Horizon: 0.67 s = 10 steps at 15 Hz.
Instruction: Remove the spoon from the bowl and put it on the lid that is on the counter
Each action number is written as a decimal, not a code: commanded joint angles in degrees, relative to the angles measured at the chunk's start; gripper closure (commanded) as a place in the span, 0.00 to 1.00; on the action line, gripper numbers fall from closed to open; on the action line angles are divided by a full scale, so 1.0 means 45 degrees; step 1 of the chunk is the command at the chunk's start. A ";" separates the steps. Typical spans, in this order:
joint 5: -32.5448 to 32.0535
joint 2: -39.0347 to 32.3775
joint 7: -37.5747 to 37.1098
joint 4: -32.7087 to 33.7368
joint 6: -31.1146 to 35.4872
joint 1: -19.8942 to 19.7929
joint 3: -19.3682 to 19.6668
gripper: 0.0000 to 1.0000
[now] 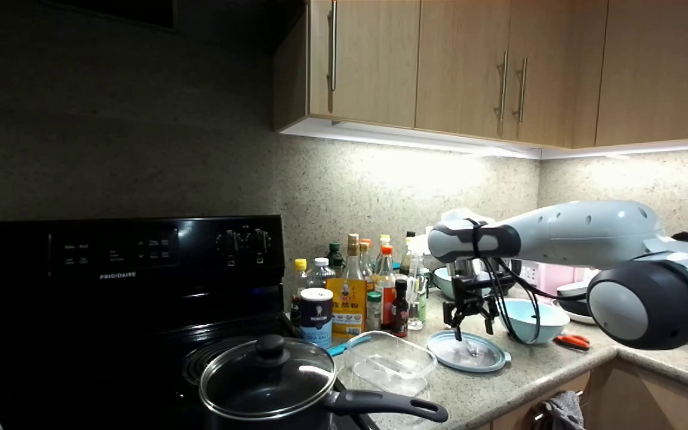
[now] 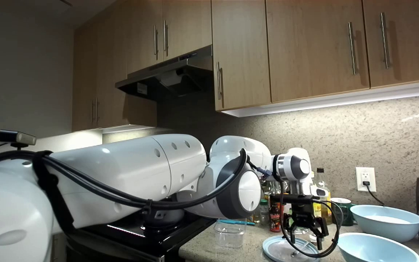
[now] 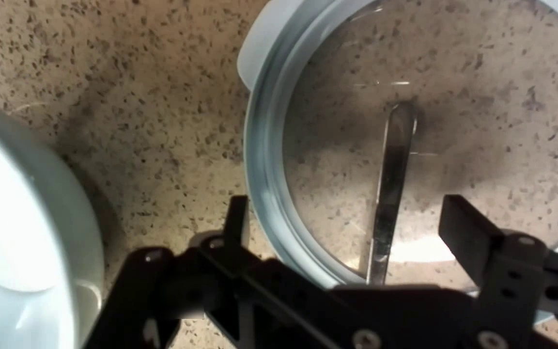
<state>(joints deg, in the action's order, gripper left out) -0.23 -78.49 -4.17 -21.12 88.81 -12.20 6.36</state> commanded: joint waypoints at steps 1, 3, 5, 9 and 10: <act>-0.0214 0.0338 -0.0622 -0.0184 -0.0186 0.0231 -0.0065 0.00; -0.0150 0.0382 -0.0520 -0.0259 -0.0380 0.0271 -0.0153 0.00; -0.0044 0.0394 -0.0315 -0.0368 -0.0763 0.0269 -0.0288 0.00; 0.0088 0.0262 -0.0753 -0.0429 -0.1708 0.0387 -0.0535 0.00; 0.0111 0.0128 -0.0953 -0.0219 -0.1995 0.0432 -0.0577 0.00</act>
<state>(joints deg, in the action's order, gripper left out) -0.30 -78.25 -5.66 -21.33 82.86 -10.79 4.60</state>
